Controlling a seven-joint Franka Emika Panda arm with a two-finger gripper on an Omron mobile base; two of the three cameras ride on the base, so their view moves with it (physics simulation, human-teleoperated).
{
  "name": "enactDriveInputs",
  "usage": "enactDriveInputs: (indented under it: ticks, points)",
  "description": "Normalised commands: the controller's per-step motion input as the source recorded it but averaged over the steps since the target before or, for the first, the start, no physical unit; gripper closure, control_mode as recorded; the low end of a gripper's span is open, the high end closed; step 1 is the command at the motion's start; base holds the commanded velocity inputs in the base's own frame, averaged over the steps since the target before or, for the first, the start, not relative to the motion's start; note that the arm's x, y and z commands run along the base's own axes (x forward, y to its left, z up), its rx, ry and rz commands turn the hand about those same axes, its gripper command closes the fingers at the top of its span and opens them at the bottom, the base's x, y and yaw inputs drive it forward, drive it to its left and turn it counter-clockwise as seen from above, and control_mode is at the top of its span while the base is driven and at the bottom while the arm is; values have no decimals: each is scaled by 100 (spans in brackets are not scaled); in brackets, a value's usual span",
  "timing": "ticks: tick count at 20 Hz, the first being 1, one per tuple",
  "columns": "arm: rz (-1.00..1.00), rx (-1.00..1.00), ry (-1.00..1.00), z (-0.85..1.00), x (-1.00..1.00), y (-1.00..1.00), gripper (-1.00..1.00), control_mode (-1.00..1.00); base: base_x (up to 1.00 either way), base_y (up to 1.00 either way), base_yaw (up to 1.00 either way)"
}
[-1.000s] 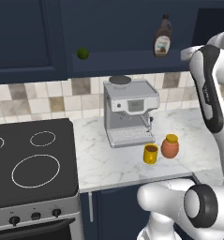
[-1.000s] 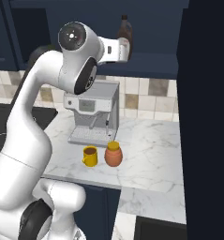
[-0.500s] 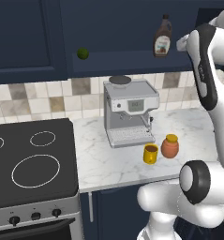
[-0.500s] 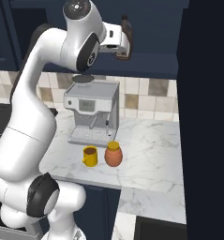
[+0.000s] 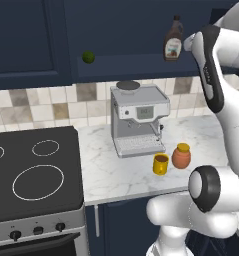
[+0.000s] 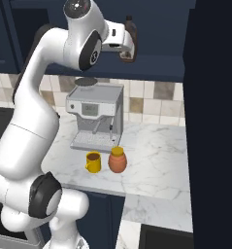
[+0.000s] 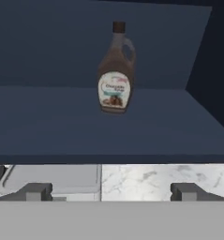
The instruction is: Pick the syrup bottle and honey bottle from the cabinet and place them next to the mug.
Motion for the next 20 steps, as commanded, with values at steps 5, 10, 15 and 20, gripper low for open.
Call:
enactDriveInputs:
  ticks: [5,10,15,20]
  points:
    - [-3,0,-7,-26,33,0,-100,-100,0,0,0]
    - [0,0,-5,-16,44,0,-100,-100,0,0,0]
    - [0,0,0,-1,35,0,-100,-100,0,0,0]
    - [0,0,0,0,10,-7,-100,-100,0,0,0]
